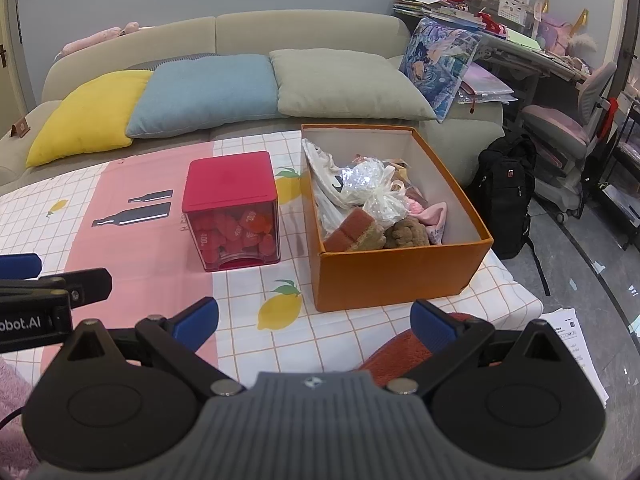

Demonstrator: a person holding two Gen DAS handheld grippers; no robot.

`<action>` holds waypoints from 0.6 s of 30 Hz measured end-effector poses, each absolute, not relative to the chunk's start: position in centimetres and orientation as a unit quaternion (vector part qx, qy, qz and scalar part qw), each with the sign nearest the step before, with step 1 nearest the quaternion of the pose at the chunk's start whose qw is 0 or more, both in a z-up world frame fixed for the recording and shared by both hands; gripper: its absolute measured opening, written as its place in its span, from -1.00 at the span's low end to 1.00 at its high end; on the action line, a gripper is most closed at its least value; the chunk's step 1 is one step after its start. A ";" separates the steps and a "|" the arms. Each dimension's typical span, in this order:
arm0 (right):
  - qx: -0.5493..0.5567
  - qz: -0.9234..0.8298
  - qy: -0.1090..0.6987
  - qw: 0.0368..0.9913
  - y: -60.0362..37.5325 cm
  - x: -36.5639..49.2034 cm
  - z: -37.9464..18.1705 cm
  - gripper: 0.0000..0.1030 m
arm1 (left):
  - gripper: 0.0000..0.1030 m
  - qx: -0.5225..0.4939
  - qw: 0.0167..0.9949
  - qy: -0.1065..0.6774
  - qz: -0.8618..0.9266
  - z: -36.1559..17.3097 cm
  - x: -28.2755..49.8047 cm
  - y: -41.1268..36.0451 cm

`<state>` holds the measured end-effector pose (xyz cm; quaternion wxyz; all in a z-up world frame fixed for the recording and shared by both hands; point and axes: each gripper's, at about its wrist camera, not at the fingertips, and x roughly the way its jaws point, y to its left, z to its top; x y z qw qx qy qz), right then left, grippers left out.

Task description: Organize soft objects

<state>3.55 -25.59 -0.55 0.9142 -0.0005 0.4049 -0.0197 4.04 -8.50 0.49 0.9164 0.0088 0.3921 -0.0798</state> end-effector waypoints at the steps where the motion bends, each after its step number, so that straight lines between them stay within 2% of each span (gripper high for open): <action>1: -0.001 -0.018 0.405 0.914 -25.6 3.6 -0.6 0.94 | 0.95 0.008 0.917 0.392 -0.079 0.5 4.0 -8.5; 18: -0.004 -0.011 0.406 0.914 -26.0 3.6 -0.7 0.94 | 0.95 0.008 0.918 0.389 -0.081 0.5 4.0 -8.6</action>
